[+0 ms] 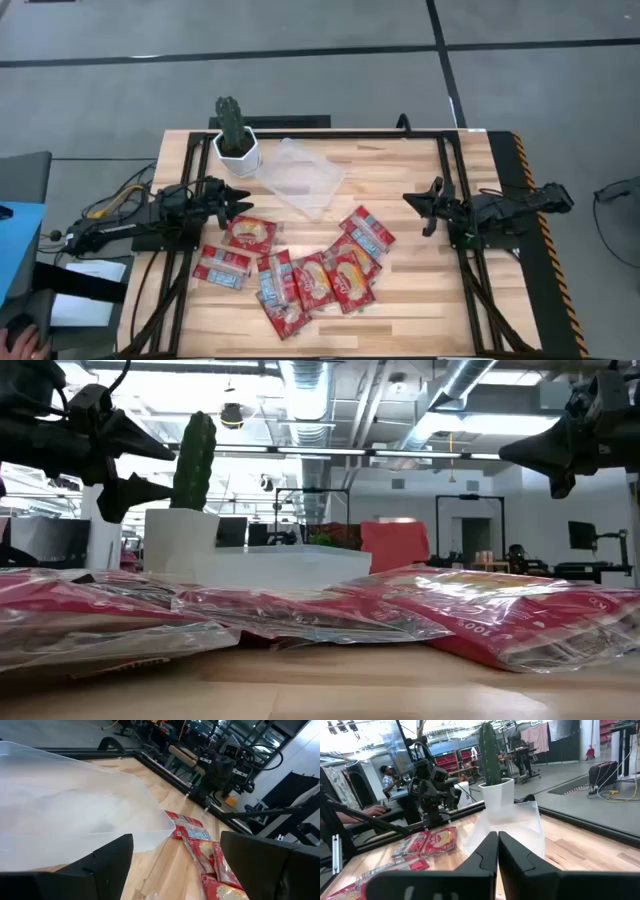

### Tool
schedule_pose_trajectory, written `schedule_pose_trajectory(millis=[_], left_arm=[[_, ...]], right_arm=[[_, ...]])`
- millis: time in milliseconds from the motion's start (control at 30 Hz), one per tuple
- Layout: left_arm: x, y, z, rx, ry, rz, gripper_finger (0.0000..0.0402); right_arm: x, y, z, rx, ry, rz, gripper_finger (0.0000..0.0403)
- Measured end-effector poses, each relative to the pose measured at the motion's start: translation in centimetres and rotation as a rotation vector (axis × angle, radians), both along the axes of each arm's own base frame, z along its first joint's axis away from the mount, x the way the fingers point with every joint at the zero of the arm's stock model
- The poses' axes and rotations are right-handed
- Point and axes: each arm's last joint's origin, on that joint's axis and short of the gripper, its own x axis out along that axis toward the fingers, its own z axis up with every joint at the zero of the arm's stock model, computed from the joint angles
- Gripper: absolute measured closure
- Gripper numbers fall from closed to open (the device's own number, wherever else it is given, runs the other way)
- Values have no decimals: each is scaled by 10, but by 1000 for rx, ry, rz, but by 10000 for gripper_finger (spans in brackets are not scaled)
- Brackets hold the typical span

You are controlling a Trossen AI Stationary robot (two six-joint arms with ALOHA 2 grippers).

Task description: Sort popcorn bags into baskets

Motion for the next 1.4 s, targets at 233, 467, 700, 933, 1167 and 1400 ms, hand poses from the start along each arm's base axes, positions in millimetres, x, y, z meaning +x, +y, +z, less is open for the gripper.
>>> schedule_pose_trajectory(millis=[233,467,700,933,1167,1400], left_arm=[[0,0,0,0,0,0,111],[0,1,0,0,-1,2,111],[0,1,0,0,-1,8,111],[0,1,0,0,-1,9,111],[0,1,0,0,-1,9,111],[0,1,0,3,-1,10,111]], right_arm=[[0,0,0,0,-1,0,365],[0,0,0,0,0,0,365],[0,0,0,0,0,0,365],[0,0,0,0,0,0,365],[0,0,0,0,-1,0,365],[0,0,0,0,-1,0,365]])
